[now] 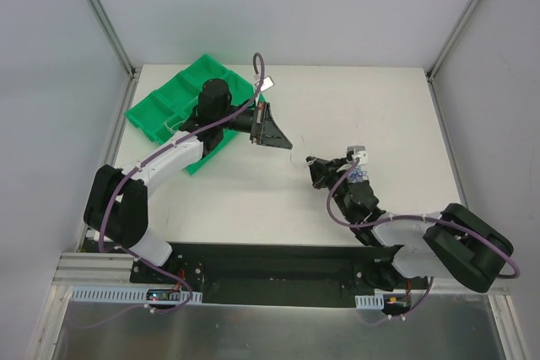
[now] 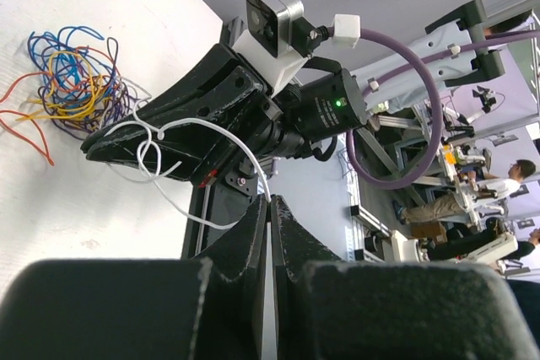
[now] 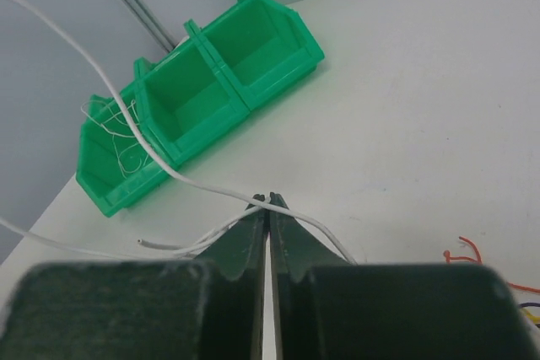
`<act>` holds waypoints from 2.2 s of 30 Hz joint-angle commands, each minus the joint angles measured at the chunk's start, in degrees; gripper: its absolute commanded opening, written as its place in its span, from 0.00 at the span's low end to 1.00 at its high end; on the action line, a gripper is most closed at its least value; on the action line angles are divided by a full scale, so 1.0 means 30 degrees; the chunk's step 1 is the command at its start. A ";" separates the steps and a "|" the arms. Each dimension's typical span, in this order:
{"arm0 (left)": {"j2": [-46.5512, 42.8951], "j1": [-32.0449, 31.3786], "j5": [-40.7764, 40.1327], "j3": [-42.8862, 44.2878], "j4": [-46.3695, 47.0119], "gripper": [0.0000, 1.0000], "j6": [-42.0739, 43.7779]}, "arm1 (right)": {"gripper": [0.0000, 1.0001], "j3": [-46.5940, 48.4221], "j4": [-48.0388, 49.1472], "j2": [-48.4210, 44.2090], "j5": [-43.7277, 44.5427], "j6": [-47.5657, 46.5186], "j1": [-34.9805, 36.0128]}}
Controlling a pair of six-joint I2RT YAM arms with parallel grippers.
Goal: Untangle the cables
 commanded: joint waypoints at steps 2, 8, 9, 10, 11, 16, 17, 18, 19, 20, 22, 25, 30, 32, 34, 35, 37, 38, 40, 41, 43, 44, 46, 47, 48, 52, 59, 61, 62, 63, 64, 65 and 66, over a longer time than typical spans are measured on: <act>-0.1457 0.0138 0.0245 -0.0300 0.1680 0.00 0.0067 | 0.03 0.1273 -0.3657 -0.1742 0.6596 0.3576 0.1363; -0.2425 0.0226 -0.1045 -0.0945 0.1681 0.00 0.0713 | 0.05 0.1190 -1.5274 -0.5554 1.3724 1.3387 0.2392; -0.2484 0.0226 -0.1133 -0.1004 0.1681 0.00 0.0742 | 0.07 0.0956 -1.5808 -0.5964 1.4252 1.4360 0.2363; -0.2455 0.0255 -0.1134 -0.0975 0.1681 0.00 0.0684 | 0.12 0.0779 -1.6249 -0.6316 1.4489 1.5008 0.2275; -0.2426 0.0255 -0.1047 -0.0946 0.1710 0.00 0.0597 | 0.15 0.0662 -1.6978 -0.6639 1.4492 1.5826 0.2129; -0.2630 0.0342 -0.1076 -0.1092 0.2091 0.00 0.0449 | 0.18 0.0164 -2.2135 -0.8016 1.1860 2.0402 -0.0590; -0.2718 0.0401 -0.1134 -0.1121 0.2091 0.00 0.0479 | 0.20 0.0046 -2.2896 -0.8396 1.1710 2.0579 -0.0916; -0.2835 0.0518 -0.1134 -0.1122 0.2062 0.00 0.0566 | 0.22 -0.0042 -2.3802 -0.8806 1.1680 2.0755 -0.1093; -0.2981 0.0606 -0.1192 -0.1151 0.2062 0.00 0.0625 | 0.24 -0.0304 -2.4856 -0.9477 1.1592 2.1134 -0.1385; -0.3069 0.0723 -0.1222 -0.1180 0.2062 0.00 0.0625 | 0.26 -0.0538 -2.5446 -1.0093 1.1475 2.0963 -0.1649; -0.3129 0.0928 -0.1251 -0.1151 0.2062 0.00 0.0596 | 0.31 -0.0833 -2.5862 -1.1235 1.1096 1.9158 -0.2380; -0.3012 0.0958 -0.1018 -0.1063 0.2062 0.00 0.0537 | 0.37 -0.0483 -2.5745 -1.2701 1.0568 1.3568 -0.2706; -0.2749 0.0958 -0.0812 -0.0975 0.2062 0.00 0.0392 | 0.49 -0.0600 -2.0271 -1.5688 0.0161 -0.0728 -0.2853; -0.2632 0.0958 -0.0695 -0.0946 0.2062 0.00 0.0333 | 0.57 -0.0221 -2.0266 -1.6307 -0.3273 -0.2729 -0.2853; -0.2514 0.0958 -0.0520 -0.0829 0.2091 0.00 0.0186 | 0.59 0.0771 -2.1023 -1.6107 -0.5481 -0.3818 -0.2823; -0.2456 0.0958 -0.0461 -0.0800 0.2091 0.00 0.0157 | 0.61 0.1300 -2.1666 -1.5873 -0.5489 -0.3852 -0.2852; -0.2455 0.0958 -0.0431 -0.0828 0.2091 0.00 0.0215 | 0.71 0.2473 -2.2577 -1.5462 -0.4035 -0.3473 -0.2882; -0.2455 0.0958 -0.0489 -0.0829 0.1975 0.00 0.0360 | 0.81 0.2767 -2.2900 -1.5112 -0.3038 -0.2805 -0.2940; -0.2513 0.0958 -0.0868 -0.0625 0.0927 0.00 0.1061 | 0.89 0.3905 -2.3747 -1.3973 -0.2676 -0.2797 -0.3464; -0.2572 0.0958 -0.1248 -0.0421 -0.0415 0.00 0.2051 | 0.90 0.4637 -2.4942 -1.3125 -0.2473 -0.2653 -0.3729; -0.2718 0.0929 -0.2359 0.0107 -0.3053 0.00 0.3606 | 0.91 0.5929 -2.6791 -1.1747 -0.1332 -0.1748 -0.4315; -0.2864 0.0929 -0.2829 0.0341 -0.3761 0.00 0.4194 | 0.91 0.6311 -2.7177 -1.1217 -0.1474 -0.1424 -0.4753; -0.3477 0.0871 -0.3504 0.0227 -0.4032 0.00 0.4812 | 0.91 0.6782 -2.7677 -1.0104 -0.2526 -0.0780 -0.5369; -0.3857 0.0783 -0.3797 0.0110 -0.4032 0.00 0.5163 | 0.91 0.6870 -2.7679 -0.9664 -0.2675 -0.0371 -0.5430; -0.4238 0.0666 -0.4090 0.0022 -0.4032 0.00 0.5543 | 0.91 0.6929 -2.7795 -0.9253 -0.2647 0.0156 -0.5460; -0.5062 0.0051 -0.4737 -0.0155 -0.4411 0.00 0.6892 | 0.90 0.6756 -2.6366 -0.8166 -0.5482 -0.1065 -0.4937; -0.5413 -0.0798 -0.4329 0.1190 -0.4999 0.00 0.6283 | 0.94 0.6048 -2.4835 -0.7175 0.1415 -0.0960 -0.2882; -0.5997 -0.1208 -0.4327 0.1834 -0.5028 0.00 0.6046 | 0.94 0.6518 -2.4576 -0.5916 0.2593 -0.0048 -0.2882; -0.6406 -0.1587 -0.4502 0.2214 -0.5115 0.00 0.5987 | 0.94 0.6549 -2.3703 -0.5329 0.2829 0.0130 -0.2882; -0.6758 -0.1765 -0.4561 0.2769 -0.5261 0.00 0.5813 | 0.94 0.6607 -2.3056 -0.4685 0.3296 0.0654 -0.2940; -0.7139 -0.1882 -0.4562 0.3297 -0.5262 0.00 0.5579 | 0.94 0.6724 -2.2847 -0.4099 0.3822 0.1413 -0.3028; -0.7607 -0.1913 -0.4649 0.3998 -0.5407 0.00 0.5460 | 0.93 0.6841 -2.2787 -0.3687 0.4495 0.2088 -0.3260; -0.8133 -0.1913 -0.5201 0.4614 -0.5960 0.00 0.5546 | 0.93 0.6871 -2.2873 -0.3335 0.4821 0.2965 -0.3582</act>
